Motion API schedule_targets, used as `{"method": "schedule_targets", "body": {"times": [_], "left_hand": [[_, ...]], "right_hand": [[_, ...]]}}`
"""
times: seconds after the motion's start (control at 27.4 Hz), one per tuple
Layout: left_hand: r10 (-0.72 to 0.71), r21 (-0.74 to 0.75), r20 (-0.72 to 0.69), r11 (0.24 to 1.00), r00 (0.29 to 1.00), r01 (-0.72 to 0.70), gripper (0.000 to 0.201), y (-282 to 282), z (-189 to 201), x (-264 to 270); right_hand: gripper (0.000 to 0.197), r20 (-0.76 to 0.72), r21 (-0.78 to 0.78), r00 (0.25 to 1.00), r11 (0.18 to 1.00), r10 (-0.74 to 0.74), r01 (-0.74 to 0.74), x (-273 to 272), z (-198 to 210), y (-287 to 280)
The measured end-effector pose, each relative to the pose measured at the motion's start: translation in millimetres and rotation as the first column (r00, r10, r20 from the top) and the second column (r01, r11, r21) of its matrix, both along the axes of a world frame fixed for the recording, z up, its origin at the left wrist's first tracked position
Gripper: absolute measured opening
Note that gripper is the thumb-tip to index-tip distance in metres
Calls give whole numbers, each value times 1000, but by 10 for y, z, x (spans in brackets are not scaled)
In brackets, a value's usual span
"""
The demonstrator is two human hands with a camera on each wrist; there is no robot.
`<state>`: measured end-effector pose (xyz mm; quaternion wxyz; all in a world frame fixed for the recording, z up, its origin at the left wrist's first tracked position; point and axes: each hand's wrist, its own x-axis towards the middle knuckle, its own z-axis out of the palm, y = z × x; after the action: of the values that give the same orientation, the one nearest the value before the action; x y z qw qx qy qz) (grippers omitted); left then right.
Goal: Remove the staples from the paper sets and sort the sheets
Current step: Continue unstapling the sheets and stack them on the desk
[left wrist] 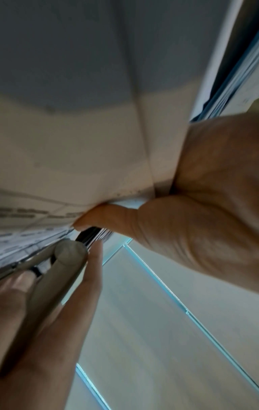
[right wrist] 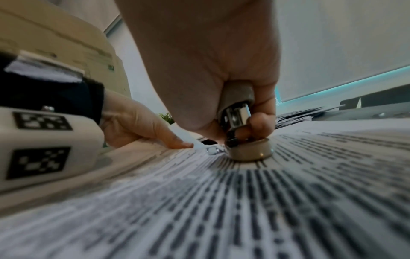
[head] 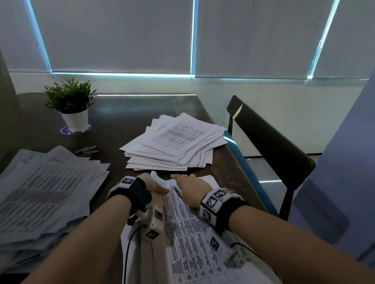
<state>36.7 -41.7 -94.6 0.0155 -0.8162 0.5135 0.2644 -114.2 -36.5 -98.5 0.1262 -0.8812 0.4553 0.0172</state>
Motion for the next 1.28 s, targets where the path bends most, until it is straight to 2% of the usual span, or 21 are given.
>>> {"method": "schedule_targets", "body": {"times": [0.11, 0.15, 0.18, 0.26, 0.37, 0.51, 0.62, 0.8, 0.95, 1.06, 1.1, 1.13, 1.17, 1.24, 1.28], "left_hand": [[-185, 90, 71, 980, 980, 178, 69, -132, -93, 40], [-266, 119, 98, 960, 959, 254, 62, -160, -117, 54], [-290, 129, 108, 953, 951, 275, 61, -143, -110, 58], [-252, 108, 133, 965, 959, 239, 66, -59, -36, 10], [-188, 58, 142, 982, 972, 181, 72, 42, 58, -58], [-153, 7, 132, 988, 979, 153, 58, 145, 168, -99], [-152, 9, 146, 988, 978, 152, 57, 219, 233, -124], [-177, -16, 183, 983, 967, 183, 46, 298, 348, -244], [-143, 6, 167, 990, 976, 144, 48, 304, 361, -233], [-116, -13, 130, 993, 985, 119, 53, 286, 322, -168], [-120, -14, 122, 992, 985, 123, 52, 303, 344, -176], [-113, -19, 125, 993, 986, 116, 51, 321, 360, -189], [-107, -33, 125, 993, 986, 112, 53, 337, 378, -214], [-117, -24, 114, 992, 987, 120, 59, 323, 390, -257], [-107, -11, 106, 994, 989, 108, 63, 299, 354, -246]], "right_hand": [[59, -20, 9, 1000, 1000, 17, -17, 43, 29, -34], [55, -17, 15, 1000, 1000, 18, -17, 43, 33, -42], [48, -7, 16, 1000, 1000, 13, -13, 42, 31, -46], [35, 16, 8, 1000, 1000, -3, 3, 29, 22, -42], [29, 44, 34, 999, 999, 13, -14, 5, 7, -112], [36, 172, 237, 984, 971, -41, -1, -93, 38, -331], [37, 259, 424, 956, 905, -136, 14, -157, 49, -453], [43, 366, 586, 888, 811, -280, 14, -212, -7, -530], [41, 430, 703, 810, 711, -399, -23, -261, 27, -437], [41, 443, 764, 713, 645, -543, 17, -395, 28, -470], [40, 437, 767, 701, 641, -563, 37, -440, 38, -472], [41, 416, 740, 733, 669, -538, 71, -476, 73, -463], [42, 383, 680, 796, 727, -469, 101, -506, 110, -442], [41, 244, 469, 938, 877, -245, 107, -527, 202, -375], [41, 153, 361, 979, 930, -132, 69, -514, 228, -330]]}}
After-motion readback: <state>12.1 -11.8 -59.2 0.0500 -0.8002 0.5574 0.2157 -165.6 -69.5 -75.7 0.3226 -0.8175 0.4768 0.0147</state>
